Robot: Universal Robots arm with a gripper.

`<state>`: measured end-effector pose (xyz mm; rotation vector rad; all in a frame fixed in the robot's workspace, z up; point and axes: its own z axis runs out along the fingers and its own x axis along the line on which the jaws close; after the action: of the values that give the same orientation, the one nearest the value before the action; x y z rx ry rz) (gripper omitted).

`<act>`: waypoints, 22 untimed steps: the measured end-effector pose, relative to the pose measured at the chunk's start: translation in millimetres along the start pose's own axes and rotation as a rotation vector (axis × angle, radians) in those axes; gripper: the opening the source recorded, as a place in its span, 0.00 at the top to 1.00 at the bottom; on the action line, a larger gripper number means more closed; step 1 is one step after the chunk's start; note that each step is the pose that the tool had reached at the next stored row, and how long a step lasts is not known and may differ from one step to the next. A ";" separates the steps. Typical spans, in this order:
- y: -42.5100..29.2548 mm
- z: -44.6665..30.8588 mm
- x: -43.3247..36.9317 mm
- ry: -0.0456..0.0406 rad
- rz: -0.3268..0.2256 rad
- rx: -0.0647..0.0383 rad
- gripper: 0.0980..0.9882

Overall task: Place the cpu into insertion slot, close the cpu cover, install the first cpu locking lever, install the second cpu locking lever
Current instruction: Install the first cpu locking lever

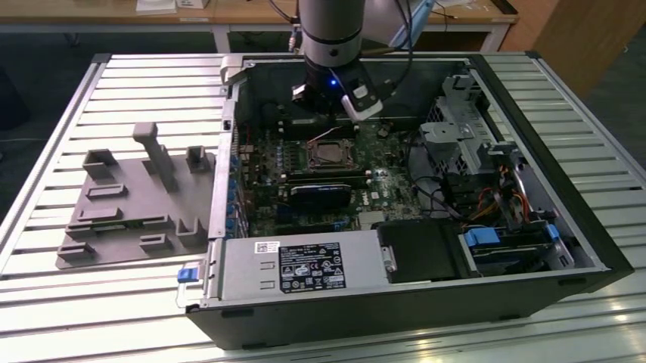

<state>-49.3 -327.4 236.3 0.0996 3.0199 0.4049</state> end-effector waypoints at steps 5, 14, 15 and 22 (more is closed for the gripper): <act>-0.6 2.2 0.3 -0.0139 0.048 0.010 1.00; 0.3 6.3 1.9 -0.0258 0.086 0.028 1.00; 1.0 6.8 2.2 -0.0262 0.087 0.028 1.00; 4.7 9.3 3.1 -0.0285 0.090 0.029 1.00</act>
<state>-51.1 -320.3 228.3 0.2417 3.0017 0.3639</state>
